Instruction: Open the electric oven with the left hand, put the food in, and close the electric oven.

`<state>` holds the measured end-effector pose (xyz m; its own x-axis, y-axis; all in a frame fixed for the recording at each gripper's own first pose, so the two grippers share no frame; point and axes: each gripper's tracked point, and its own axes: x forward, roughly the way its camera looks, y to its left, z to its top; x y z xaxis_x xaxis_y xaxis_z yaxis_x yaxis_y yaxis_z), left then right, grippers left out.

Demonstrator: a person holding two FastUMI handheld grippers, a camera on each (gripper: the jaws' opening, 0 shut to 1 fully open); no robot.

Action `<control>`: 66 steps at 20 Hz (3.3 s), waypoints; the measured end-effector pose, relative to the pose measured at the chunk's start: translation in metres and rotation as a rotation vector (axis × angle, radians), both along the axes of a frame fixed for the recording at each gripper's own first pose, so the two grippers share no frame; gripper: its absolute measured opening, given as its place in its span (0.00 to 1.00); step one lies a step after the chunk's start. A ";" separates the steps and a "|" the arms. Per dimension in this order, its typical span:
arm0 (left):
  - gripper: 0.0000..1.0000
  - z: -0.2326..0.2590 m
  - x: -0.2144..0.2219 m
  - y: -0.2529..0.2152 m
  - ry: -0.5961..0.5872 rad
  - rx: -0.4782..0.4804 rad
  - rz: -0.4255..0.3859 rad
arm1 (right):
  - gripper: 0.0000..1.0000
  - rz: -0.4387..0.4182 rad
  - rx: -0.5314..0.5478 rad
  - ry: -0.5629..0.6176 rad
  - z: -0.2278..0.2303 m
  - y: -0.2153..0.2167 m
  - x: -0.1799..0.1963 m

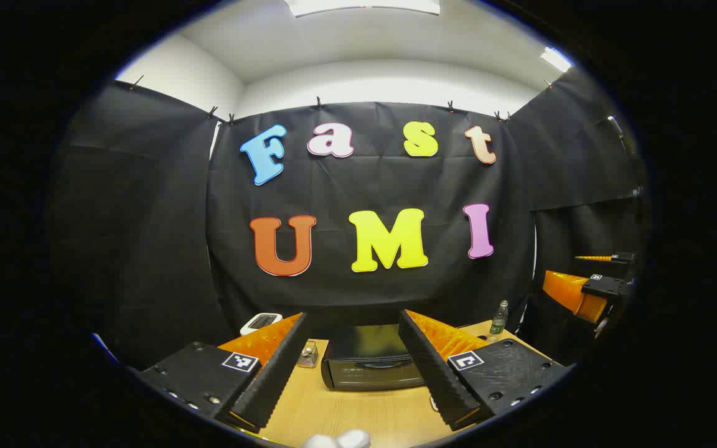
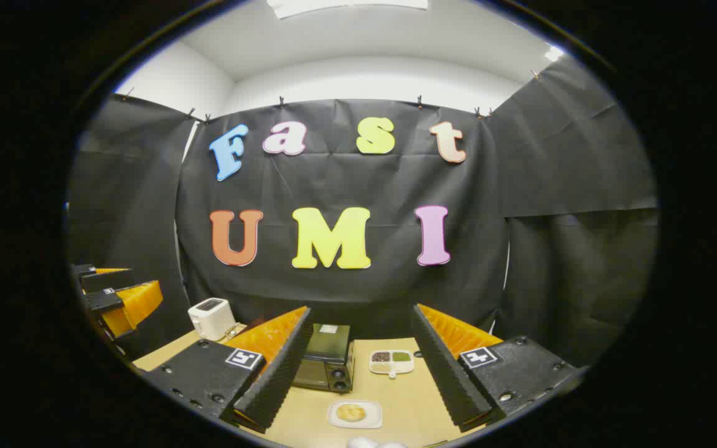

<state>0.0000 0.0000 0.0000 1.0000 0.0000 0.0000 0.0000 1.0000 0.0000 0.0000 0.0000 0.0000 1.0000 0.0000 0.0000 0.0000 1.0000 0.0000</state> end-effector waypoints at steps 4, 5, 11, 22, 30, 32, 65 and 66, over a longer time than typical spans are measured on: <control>0.95 0.000 0.004 0.002 0.003 0.003 -0.005 | 1.00 -0.013 0.008 -0.002 0.000 -0.001 0.001; 0.95 0.000 0.006 0.003 0.002 -0.001 -0.007 | 0.99 -0.016 0.009 0.000 -0.002 -0.002 0.001; 0.95 0.001 0.011 0.005 0.000 0.006 -0.013 | 1.00 -0.028 0.011 0.014 -0.007 -0.002 0.002; 0.95 -0.026 0.023 -0.001 -0.009 0.038 0.002 | 1.00 -0.049 0.014 0.006 -0.007 -0.017 0.003; 0.95 -0.111 0.052 -0.037 0.058 -0.026 -0.051 | 0.98 -0.070 0.004 -0.027 0.008 -0.035 0.005; 0.95 -0.134 0.067 -0.045 0.082 -0.031 -0.054 | 1.00 -0.079 -0.007 -0.018 0.007 -0.041 0.007; 0.98 -0.272 0.178 -0.069 0.272 -0.004 -0.057 | 0.99 -0.135 -0.003 0.131 -0.043 -0.070 0.037; 0.98 -0.274 0.171 -0.069 0.275 -0.003 -0.059 | 0.99 -0.130 0.000 0.133 -0.044 -0.069 0.037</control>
<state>0.1707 -0.0691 -0.2745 0.9607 -0.0588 -0.2714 0.0581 0.9983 -0.0109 0.0365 -0.0688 -0.0438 0.9828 -0.1291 -0.1323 0.1290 0.9916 -0.0088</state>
